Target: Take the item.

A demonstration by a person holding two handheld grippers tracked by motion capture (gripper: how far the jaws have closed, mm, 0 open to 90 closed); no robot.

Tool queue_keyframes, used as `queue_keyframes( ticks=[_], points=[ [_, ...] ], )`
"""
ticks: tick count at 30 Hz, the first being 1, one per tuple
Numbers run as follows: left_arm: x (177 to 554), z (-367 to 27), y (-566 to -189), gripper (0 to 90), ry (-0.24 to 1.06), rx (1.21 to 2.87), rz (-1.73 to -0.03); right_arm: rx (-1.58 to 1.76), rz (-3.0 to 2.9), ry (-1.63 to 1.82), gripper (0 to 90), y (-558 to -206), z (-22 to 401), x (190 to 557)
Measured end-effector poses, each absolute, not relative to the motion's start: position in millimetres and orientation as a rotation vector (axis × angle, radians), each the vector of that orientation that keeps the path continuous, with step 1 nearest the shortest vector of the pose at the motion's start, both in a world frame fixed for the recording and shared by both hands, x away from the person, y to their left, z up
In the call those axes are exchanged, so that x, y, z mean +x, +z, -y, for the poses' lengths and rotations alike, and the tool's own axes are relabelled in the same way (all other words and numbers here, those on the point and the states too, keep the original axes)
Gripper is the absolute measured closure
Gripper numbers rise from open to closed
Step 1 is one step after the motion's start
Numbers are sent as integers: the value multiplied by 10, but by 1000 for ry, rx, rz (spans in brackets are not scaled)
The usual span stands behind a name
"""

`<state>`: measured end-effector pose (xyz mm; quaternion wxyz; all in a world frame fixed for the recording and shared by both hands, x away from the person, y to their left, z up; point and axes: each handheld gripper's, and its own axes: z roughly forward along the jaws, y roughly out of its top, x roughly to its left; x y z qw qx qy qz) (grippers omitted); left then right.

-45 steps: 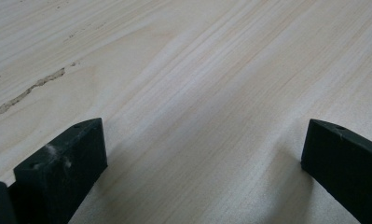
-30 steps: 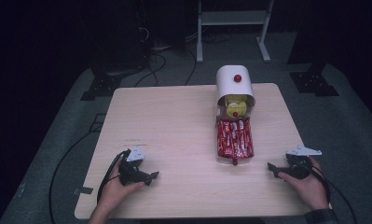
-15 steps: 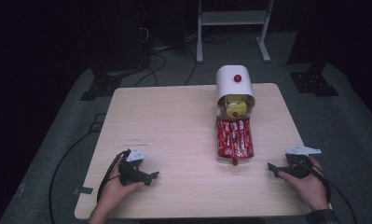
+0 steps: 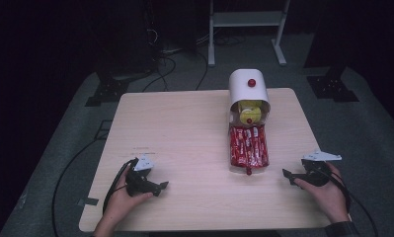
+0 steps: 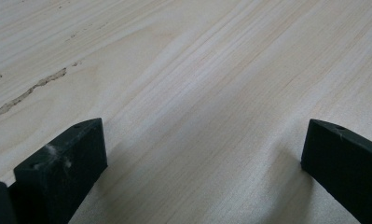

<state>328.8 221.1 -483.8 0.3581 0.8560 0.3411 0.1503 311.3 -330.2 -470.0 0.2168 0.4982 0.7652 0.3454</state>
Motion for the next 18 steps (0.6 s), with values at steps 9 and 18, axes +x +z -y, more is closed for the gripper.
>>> queue_keyframes(
  ticks=[9, 18],
  points=[
    [3288, -2211, -4838, 0, 388, 2209, -880, 1364, -2120, 975, 136, -4626, 3257, 3158],
    [3288, -2210, -4838, 0, 388, 2208, -881, 1347, -2117, 995, 138, -4553, 3219, 3182]
  ],
)
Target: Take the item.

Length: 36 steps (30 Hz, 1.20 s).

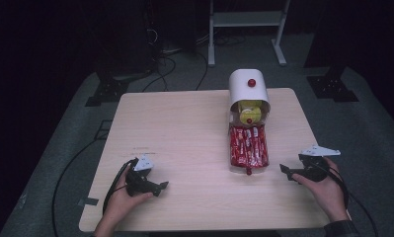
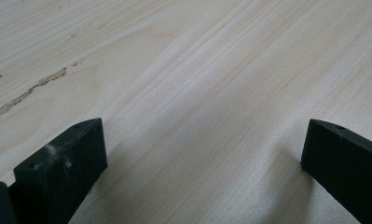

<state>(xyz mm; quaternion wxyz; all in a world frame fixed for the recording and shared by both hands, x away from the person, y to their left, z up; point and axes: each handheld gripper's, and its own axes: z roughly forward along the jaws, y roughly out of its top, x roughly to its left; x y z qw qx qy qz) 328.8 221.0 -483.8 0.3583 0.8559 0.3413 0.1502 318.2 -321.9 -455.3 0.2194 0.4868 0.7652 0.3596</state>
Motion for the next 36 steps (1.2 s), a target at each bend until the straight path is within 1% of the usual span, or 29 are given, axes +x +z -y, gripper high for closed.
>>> queue_keyframes(
  ticks=[36],
  points=[
    [3287, -2212, -4837, 0, 387, 2211, -881, 1281, -2116, 1058, 148, -4269, 2996, 3404]
  ],
)
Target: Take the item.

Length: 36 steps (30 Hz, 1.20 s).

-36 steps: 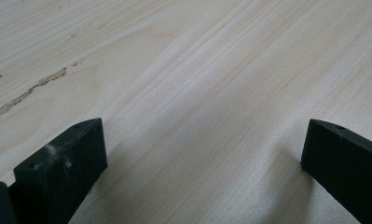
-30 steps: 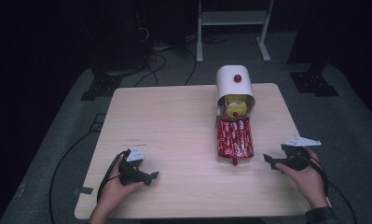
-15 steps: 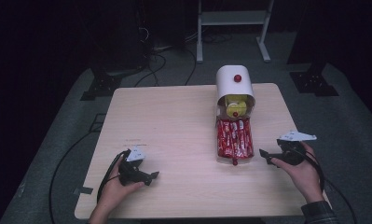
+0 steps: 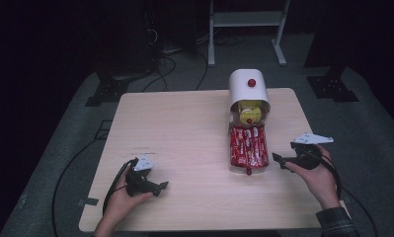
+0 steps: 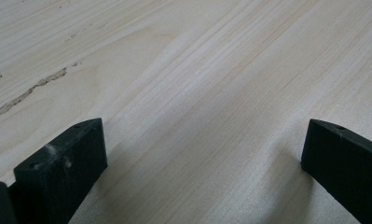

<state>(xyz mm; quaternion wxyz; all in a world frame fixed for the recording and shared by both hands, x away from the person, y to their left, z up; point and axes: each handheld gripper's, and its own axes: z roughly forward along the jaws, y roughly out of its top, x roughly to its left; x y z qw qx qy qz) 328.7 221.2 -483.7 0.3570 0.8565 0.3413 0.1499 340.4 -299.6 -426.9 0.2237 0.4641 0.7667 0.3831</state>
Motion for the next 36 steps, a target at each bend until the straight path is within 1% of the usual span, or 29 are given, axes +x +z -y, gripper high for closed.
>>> queue_keyframes(
  ticks=[9, 12, 28, 36],
  points=[
    [3287, -2211, -4837, 0, 387, 2211, -881, 1270, -2122, 1076, 166, -4217, 2936, 3450],
    [3287, -2212, -4837, 0, 386, 2212, -881, 1261, -2130, 1080, 197, -4208, 2921, 3462],
    [3286, -2211, -4838, 0, 387, 2211, -881, 1232, -2149, 1118, 232, -4123, 2798, 3531],
    [3286, -2211, -4838, 0, 387, 2211, -881, 1224, -2158, 1140, 274, -4090, 2735, 3564]
  ],
)
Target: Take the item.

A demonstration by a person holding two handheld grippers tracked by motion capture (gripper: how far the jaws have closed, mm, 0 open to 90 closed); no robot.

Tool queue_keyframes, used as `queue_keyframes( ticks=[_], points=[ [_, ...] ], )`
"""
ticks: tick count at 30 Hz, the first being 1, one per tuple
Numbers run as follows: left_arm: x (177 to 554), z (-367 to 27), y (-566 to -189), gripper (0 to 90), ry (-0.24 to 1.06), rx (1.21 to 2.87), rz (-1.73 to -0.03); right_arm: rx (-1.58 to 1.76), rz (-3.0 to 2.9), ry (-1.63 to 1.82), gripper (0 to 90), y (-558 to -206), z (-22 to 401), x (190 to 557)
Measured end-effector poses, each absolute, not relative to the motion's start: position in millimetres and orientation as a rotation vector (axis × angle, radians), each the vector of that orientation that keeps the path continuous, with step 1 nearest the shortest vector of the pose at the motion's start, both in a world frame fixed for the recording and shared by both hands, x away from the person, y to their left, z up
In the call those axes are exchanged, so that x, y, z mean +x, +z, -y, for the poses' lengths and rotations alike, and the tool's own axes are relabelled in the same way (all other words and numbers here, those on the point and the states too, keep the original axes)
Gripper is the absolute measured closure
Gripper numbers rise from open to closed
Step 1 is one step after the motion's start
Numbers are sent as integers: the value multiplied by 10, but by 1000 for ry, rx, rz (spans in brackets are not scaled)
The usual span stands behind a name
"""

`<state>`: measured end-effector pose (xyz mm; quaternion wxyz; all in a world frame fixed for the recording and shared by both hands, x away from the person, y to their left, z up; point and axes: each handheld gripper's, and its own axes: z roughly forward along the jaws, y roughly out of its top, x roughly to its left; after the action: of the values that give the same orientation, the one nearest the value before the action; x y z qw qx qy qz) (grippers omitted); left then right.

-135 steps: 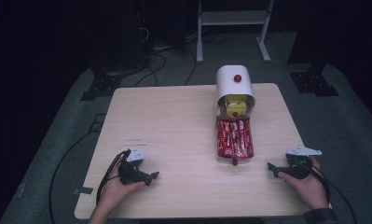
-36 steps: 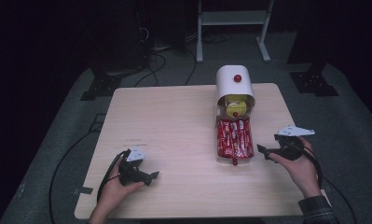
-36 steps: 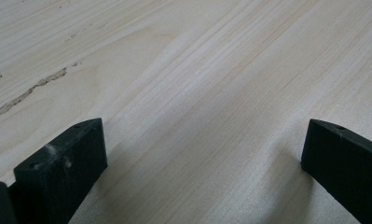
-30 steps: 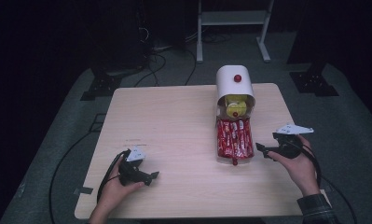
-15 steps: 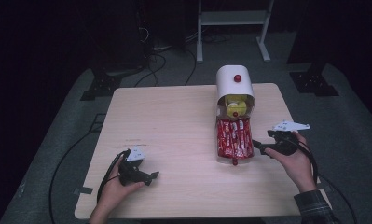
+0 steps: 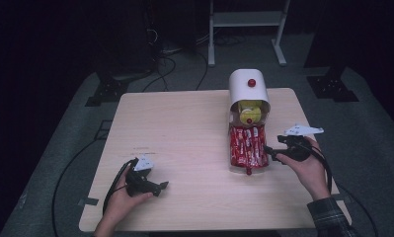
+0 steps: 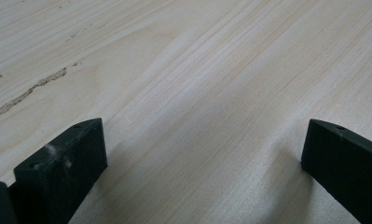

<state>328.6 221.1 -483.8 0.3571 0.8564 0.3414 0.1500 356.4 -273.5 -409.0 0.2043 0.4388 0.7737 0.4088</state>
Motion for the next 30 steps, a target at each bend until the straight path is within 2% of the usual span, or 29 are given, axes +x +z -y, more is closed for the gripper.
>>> queue_keyframes(
  ticks=[30],
  points=[
    [3286, -2211, -4838, 0, 387, 2210, -882, 1176, -2204, 1166, 296, -4052, 2462, 3690]
  ],
)
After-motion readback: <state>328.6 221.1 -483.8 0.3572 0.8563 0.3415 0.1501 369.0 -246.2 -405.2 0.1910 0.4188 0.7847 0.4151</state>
